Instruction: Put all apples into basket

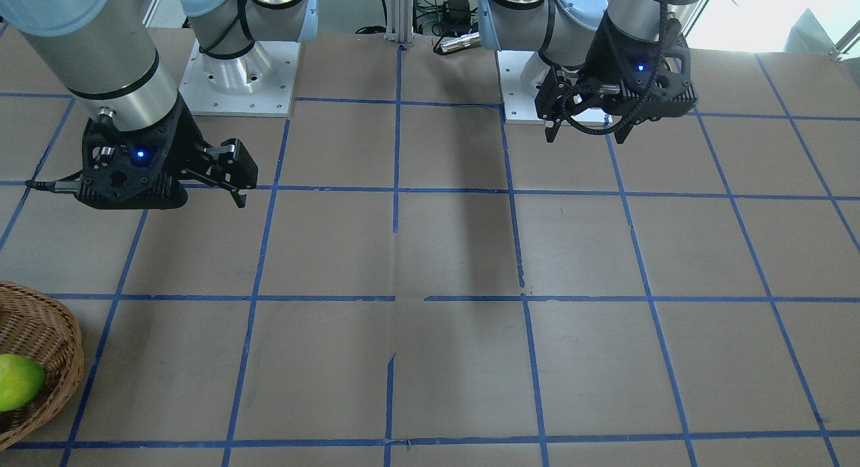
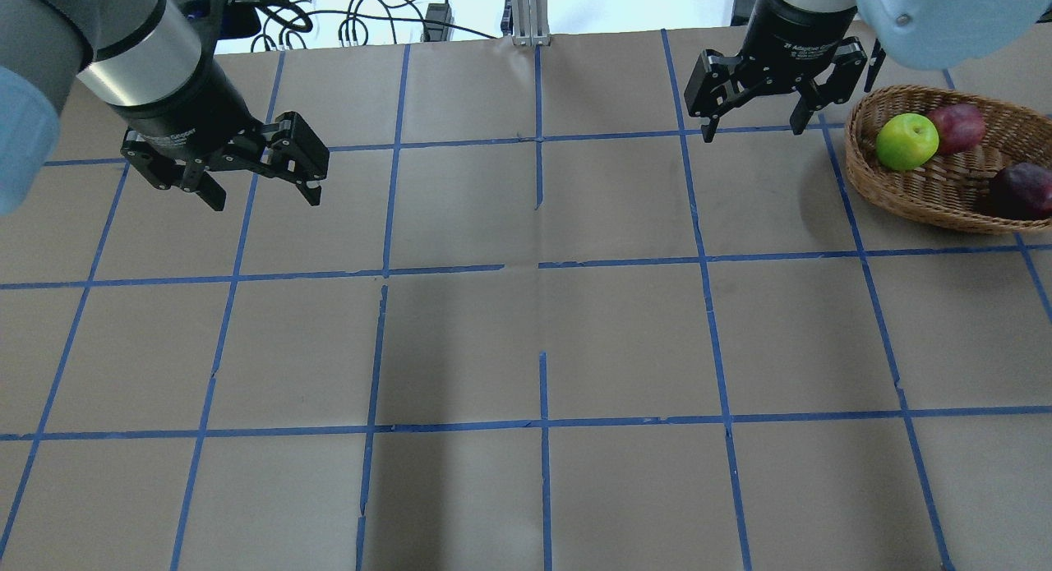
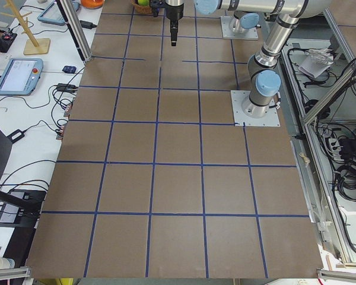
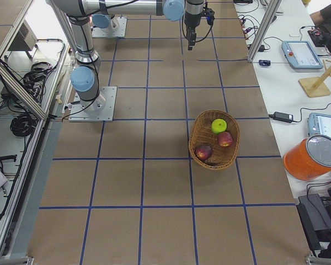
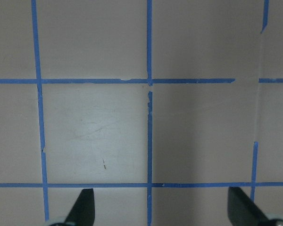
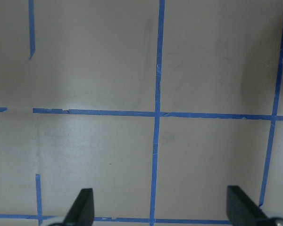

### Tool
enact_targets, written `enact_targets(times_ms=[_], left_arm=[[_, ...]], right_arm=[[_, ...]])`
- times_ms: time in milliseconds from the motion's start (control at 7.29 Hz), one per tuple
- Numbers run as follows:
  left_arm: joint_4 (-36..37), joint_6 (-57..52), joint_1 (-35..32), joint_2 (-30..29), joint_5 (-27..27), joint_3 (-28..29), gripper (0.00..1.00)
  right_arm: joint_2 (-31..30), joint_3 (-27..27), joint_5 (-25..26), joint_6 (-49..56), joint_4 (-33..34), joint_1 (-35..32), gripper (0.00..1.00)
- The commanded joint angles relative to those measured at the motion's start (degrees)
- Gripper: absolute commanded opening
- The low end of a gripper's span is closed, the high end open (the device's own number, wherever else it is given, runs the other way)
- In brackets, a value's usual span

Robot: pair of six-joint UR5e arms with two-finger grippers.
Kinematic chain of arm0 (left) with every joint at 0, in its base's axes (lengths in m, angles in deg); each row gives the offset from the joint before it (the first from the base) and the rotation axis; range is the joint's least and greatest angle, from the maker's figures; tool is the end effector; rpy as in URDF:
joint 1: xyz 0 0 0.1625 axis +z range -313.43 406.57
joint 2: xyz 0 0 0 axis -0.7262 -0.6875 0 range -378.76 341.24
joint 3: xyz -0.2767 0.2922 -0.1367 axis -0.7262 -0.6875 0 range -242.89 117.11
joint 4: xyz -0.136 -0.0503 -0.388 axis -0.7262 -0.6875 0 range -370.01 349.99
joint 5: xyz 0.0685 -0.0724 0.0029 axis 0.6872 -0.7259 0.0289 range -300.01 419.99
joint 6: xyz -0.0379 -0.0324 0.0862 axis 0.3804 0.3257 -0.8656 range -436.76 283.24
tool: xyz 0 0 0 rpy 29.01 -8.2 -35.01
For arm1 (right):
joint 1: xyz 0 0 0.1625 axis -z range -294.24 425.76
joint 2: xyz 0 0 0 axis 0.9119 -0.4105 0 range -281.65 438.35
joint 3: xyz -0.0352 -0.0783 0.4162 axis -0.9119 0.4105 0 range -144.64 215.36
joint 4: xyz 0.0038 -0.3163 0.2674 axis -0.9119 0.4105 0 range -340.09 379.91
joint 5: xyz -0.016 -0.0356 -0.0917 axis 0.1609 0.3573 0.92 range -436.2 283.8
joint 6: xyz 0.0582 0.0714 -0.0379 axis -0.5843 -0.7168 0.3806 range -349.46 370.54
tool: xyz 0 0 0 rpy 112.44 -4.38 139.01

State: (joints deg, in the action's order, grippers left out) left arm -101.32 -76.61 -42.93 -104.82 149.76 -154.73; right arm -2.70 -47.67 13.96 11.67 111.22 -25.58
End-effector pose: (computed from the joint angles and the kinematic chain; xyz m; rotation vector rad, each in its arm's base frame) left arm -0.1298 -0.4649 0.5027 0.0178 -3.1375 0.0215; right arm 0.1461 -0.5533 0.4679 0.0678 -3.1380 -0.0185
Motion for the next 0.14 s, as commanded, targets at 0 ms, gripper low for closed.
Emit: enact_targets(times_ms=[0], left_arm=[[-0.01,0.03,-0.06,-0.07,-0.12,-0.01,1.00]], right_arm=[[1.33,0.16,-0.07,-0.08,1.15,-0.15,1.00]])
